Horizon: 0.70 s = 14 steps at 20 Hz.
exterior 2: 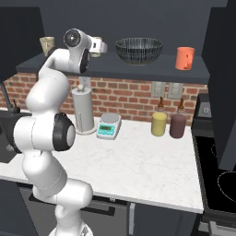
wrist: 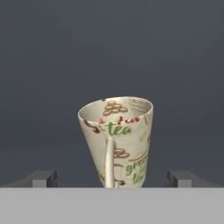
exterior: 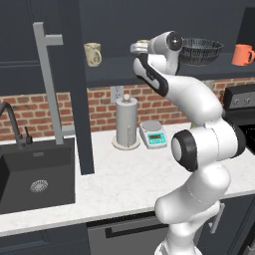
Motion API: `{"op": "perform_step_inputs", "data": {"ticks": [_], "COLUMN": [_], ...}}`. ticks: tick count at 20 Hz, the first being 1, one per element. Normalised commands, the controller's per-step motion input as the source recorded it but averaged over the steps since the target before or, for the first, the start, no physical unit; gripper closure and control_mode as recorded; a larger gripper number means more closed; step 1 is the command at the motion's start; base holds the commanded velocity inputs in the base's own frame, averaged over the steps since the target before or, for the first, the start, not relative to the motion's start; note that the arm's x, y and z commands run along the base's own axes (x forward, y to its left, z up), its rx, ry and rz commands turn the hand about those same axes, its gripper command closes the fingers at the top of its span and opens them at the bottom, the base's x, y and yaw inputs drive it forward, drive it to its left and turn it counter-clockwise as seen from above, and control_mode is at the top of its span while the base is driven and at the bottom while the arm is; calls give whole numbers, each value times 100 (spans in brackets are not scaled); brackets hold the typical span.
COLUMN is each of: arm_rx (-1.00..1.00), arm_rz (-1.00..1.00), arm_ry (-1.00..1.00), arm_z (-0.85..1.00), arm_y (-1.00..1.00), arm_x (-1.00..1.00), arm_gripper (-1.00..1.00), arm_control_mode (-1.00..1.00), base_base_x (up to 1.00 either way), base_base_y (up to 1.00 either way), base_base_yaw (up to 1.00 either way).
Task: Gather all objects into one cabinet and sort the glasses and bowls to opposite sides.
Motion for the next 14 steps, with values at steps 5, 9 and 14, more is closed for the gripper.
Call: {"op": "perform_step_inputs", "data": {"ticks": [5,9,14], "arm_rx": [0,0,0], "arm_rz": [0,0,0], "arm_ry": [0,0,0], "arm_z": [-4,0,-1], "arm_y": [0,0,0], "arm_x": [19,3,0], "arm_gripper": [-100,-100,-100], "arm_control_mode": [-100,-100,-100], "base_base_x": [0,0,0], "base_base_y": [0,0,0], "base_base_yaw": [0,0,0]}}
